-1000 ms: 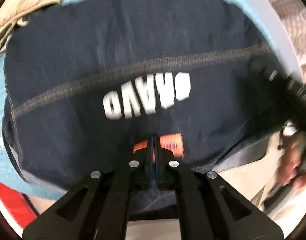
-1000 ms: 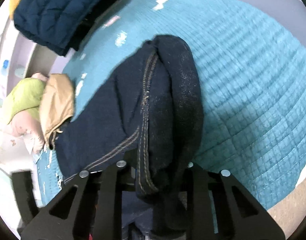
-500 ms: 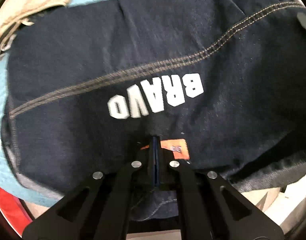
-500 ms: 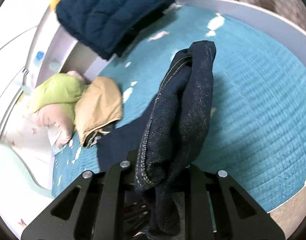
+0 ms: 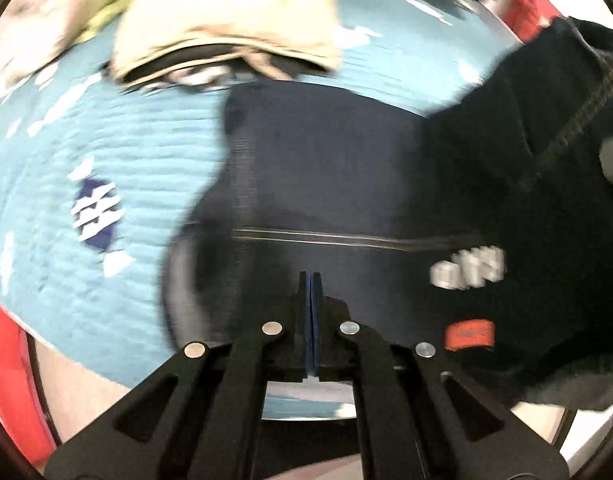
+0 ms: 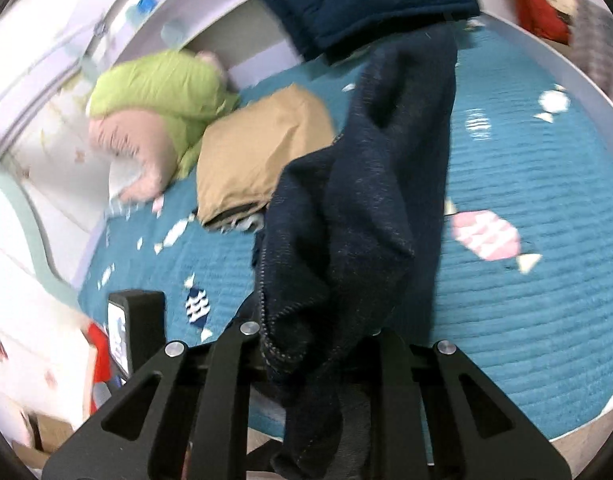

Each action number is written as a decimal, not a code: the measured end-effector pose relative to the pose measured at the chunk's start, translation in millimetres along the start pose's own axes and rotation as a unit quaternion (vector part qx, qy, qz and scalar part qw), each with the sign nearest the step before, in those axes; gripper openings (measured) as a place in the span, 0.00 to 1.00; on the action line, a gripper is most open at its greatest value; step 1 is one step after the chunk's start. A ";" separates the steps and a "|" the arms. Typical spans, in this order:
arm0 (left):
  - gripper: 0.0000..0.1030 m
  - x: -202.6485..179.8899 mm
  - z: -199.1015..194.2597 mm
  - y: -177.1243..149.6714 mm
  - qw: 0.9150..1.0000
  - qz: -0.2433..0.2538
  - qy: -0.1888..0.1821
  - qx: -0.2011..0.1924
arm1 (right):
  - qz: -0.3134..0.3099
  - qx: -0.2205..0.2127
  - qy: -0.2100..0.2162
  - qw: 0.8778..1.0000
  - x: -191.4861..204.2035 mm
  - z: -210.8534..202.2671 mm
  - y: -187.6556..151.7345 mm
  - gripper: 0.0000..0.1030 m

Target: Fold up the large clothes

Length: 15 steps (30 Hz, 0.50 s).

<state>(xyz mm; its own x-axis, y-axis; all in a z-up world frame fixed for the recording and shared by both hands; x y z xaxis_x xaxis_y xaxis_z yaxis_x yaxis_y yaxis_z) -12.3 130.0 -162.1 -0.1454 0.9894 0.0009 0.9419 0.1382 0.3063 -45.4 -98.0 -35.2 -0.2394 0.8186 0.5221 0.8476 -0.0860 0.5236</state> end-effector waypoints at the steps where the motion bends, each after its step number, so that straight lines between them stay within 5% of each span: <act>1: 0.03 6.3 -2.9 -0.1 1.000 -0.015 0.010 0.003 | -0.009 0.015 0.001 1.000 9.9 14.3 0.2 0.15; 15: 0.03 122.2 21.8 -32.9 0.981 -0.168 0.081 0.050 | -0.037 0.155 0.000 0.987 64.8 165.4 -28.1 0.15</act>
<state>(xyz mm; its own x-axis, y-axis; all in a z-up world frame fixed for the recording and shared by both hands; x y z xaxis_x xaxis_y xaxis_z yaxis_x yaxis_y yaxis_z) -54.4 247.4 -192.8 -0.4912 0.8683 0.0689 0.8566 0.4671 0.2193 -6.4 51.3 -127.4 -0.3071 0.8157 0.4901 0.9315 0.1523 0.3302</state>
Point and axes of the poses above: each gripper's, at about its wrist camera, not at the fingertips, and z roughly the way its jaws point, x to its left, y to its top, the point moved 1 cm from there along z, roughly the way its jaws point, and after that the axes turned 6 degrees about y, right-handed, at the moved point
